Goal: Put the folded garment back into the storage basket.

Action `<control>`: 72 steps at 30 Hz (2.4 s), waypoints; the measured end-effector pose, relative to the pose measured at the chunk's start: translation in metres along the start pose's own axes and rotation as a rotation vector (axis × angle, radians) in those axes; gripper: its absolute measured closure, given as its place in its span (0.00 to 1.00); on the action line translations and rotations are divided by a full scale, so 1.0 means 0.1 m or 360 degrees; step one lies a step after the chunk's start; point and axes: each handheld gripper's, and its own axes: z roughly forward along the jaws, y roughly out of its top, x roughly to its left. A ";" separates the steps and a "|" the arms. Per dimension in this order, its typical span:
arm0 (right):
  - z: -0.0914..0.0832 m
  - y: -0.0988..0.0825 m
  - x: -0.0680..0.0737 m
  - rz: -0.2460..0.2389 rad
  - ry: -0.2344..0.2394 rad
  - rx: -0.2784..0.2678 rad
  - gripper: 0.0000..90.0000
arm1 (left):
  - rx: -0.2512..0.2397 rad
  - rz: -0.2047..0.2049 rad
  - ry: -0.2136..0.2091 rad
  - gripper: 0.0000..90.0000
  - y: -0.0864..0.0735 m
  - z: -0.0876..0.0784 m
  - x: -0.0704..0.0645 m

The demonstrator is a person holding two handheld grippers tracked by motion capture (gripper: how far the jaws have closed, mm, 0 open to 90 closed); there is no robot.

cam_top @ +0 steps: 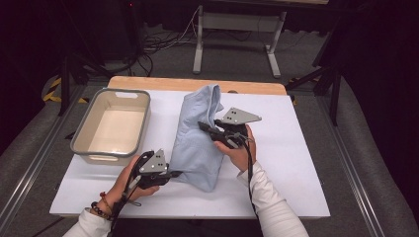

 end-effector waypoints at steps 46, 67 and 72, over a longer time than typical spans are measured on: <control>0.97 0.98 0.22 -0.0142 -0.0057 -0.0055 0.82 | 0.0033 -0.0189 0.0370 0.88 -0.08 -0.93 0.72; 1.35 1.19 0.35 -0.0193 -0.0034 -0.0078 0.82 | 0.0042 -0.0261 0.0516 0.88 -0.22 -1.19 0.88; 1.45 1.23 0.40 -0.0214 -0.0017 -0.0079 0.82 | 0.0045 -0.0294 0.0548 0.88 -0.30 -1.27 0.91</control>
